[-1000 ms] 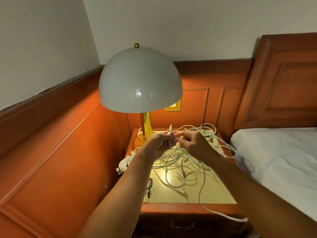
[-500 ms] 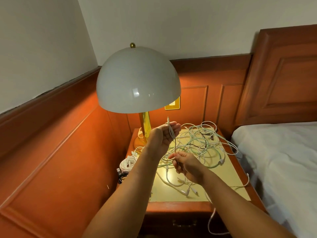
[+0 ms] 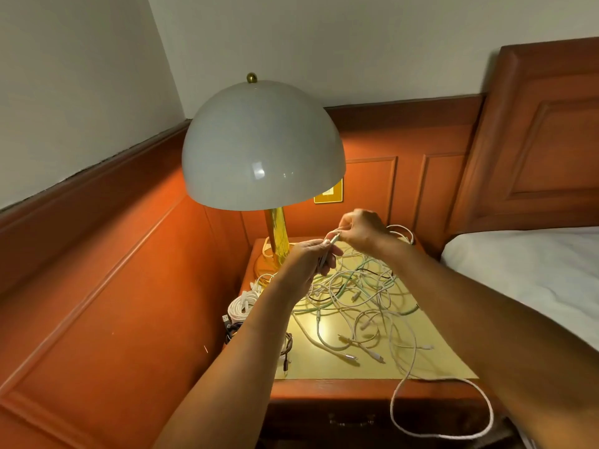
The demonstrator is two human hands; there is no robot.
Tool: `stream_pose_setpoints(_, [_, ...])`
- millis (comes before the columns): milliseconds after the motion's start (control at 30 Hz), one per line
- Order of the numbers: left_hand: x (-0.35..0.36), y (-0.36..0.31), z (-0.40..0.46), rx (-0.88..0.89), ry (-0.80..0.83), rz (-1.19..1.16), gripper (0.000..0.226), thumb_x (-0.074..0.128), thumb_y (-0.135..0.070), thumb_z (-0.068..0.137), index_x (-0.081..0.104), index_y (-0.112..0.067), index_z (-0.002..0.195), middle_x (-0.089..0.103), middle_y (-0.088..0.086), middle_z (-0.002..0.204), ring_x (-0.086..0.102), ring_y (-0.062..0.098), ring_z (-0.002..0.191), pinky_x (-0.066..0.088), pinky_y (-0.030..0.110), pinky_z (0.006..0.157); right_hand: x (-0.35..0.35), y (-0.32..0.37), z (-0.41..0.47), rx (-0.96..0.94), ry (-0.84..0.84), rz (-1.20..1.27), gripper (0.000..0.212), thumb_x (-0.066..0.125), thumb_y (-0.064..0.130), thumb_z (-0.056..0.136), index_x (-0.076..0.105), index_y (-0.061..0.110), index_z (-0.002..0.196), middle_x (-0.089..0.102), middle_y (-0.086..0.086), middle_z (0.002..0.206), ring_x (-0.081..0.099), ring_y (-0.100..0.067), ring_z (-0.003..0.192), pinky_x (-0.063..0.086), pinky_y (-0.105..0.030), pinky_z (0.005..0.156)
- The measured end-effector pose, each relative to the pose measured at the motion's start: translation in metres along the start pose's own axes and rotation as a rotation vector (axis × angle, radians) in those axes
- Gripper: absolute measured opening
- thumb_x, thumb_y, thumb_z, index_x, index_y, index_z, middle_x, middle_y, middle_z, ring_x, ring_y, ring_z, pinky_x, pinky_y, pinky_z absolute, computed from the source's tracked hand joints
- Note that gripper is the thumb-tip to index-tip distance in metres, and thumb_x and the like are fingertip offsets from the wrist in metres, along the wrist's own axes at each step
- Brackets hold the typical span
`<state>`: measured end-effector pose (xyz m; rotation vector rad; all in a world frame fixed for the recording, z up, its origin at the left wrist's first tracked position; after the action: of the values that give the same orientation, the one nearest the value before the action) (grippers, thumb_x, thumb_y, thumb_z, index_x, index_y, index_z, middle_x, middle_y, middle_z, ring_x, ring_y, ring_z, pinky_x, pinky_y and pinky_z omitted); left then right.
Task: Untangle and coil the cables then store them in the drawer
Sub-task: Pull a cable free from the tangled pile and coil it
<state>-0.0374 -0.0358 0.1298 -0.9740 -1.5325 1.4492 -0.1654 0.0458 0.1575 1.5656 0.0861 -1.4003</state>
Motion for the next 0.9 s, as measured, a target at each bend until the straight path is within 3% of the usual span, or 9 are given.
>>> stream_pose_setpoints(133, [0.000, 0.009, 0.008, -0.084, -0.018, 0.093, 0.030, 0.044, -0.015, 0.102, 0.067, 0.002, 0.093, 0.066, 0.007, 0.071, 0.056, 0.014, 0.062, 0.043, 0.021, 0.057, -0.017, 0.022, -0.003, -0.214, 0.061, -0.064, 0.008, 0.064, 0.012, 0.091, 0.071, 0.008, 0.093, 0.055, -0.002, 0.097, 0.053, -0.016, 0.090, 0.039, -0.023, 0.073])
stream_pose_setpoints(233, [-0.001, 0.013, 0.015, -0.113, -0.086, -0.029, 0.028, 0.044, -0.014, 0.102, 0.065, 0.005, 0.102, 0.070, 0.011, 0.082, 0.061, 0.018, 0.069, 0.047, 0.027, 0.066, -0.019, 0.027, -0.014, -0.244, 0.044, -0.119, 0.015, 0.058, 0.008, 0.093, 0.072, 0.005, 0.094, 0.061, -0.004, 0.092, 0.055, -0.015, 0.083, 0.034, -0.015, 0.062])
stream_pose_setpoints(333, [-0.003, 0.012, 0.016, -0.117, -0.109, -0.180, 0.027, 0.042, -0.013, 0.102, 0.064, 0.002, 0.103, 0.071, 0.010, 0.084, 0.065, 0.019, 0.076, 0.050, 0.029, 0.074, -0.017, 0.025, -0.031, -0.204, 0.050, -0.066, 0.020, 0.054, 0.006, 0.094, 0.073, 0.005, 0.101, 0.063, -0.001, 0.090, 0.049, -0.002, 0.066, 0.031, -0.009, 0.054])
stream_pose_setpoints(433, [-0.004, 0.008, 0.014, -0.125, -0.157, -0.336, 0.030, 0.036, -0.013, 0.104, 0.062, 0.002, 0.104, 0.069, 0.013, 0.087, 0.066, 0.021, 0.081, 0.052, 0.029, 0.081, -0.007, 0.021, -0.054, -0.127, 0.052, 0.136, 0.020, 0.055, 0.005, 0.094, 0.072, 0.008, 0.104, 0.066, -0.002, 0.087, 0.050, -0.003, 0.059, 0.034, -0.010, 0.049])
stream_pose_setpoints(567, [-0.003, 0.001, 0.011, -0.149, -0.146, -0.464, 0.034, 0.033, -0.013, 0.104, 0.058, 0.007, 0.115, 0.070, 0.018, 0.102, 0.068, 0.026, 0.094, 0.054, 0.031, 0.085, 0.017, 0.008, -0.089, 0.034, -0.021, 0.501, 0.011, 0.057, 0.007, 0.094, 0.068, 0.009, 0.095, 0.064, -0.006, 0.076, 0.050, -0.007, 0.054, 0.041, -0.021, 0.050])
stream_pose_setpoints(700, [0.009, -0.011, -0.001, -0.162, -0.103, -0.548, 0.034, 0.033, -0.010, 0.103, 0.059, 0.009, 0.114, 0.072, 0.018, 0.099, 0.070, 0.024, 0.085, 0.056, 0.028, 0.080, 0.048, 0.003, -0.126, 0.222, 0.047, 0.953, 0.020, 0.050, 0.016, 0.100, 0.060, 0.003, 0.089, 0.051, -0.006, 0.060, 0.037, -0.010, 0.044, 0.026, -0.023, 0.042])
stream_pose_setpoints(767, [0.013, -0.016, -0.010, -0.169, -0.102, -0.560, 0.033, 0.036, -0.009, 0.102, 0.060, 0.009, 0.114, 0.073, 0.017, 0.096, 0.071, 0.023, 0.081, 0.056, 0.027, 0.078, 0.059, 0.001, -0.139, 0.260, 0.090, 1.083, 0.021, 0.045, 0.009, 0.101, 0.061, 0.003, 0.090, 0.047, -0.006, 0.058, 0.032, -0.010, 0.044, 0.021, -0.021, 0.042])
stream_pose_setpoints(900, [0.016, -0.025, -0.038, -0.150, -0.039, -0.568, 0.031, 0.037, -0.009, 0.101, 0.062, 0.008, 0.108, 0.074, 0.013, 0.085, 0.071, 0.018, 0.072, 0.057, 0.024, 0.070, 0.078, -0.010, -0.157, 0.258, 0.166, 1.185, 0.022, 0.044, -0.003, 0.098, 0.066, 0.001, 0.100, 0.048, -0.005, 0.066, 0.036, -0.011, 0.053, 0.029, -0.023, 0.048])
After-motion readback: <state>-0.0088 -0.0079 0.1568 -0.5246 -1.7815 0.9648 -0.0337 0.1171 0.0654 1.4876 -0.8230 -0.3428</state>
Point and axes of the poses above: each hand's wrist, its own z-axis towards the middle knuckle, its own x-axis out of the palm, y = z × x, the point moved 2 cm from there along z, towards the middle knuckle
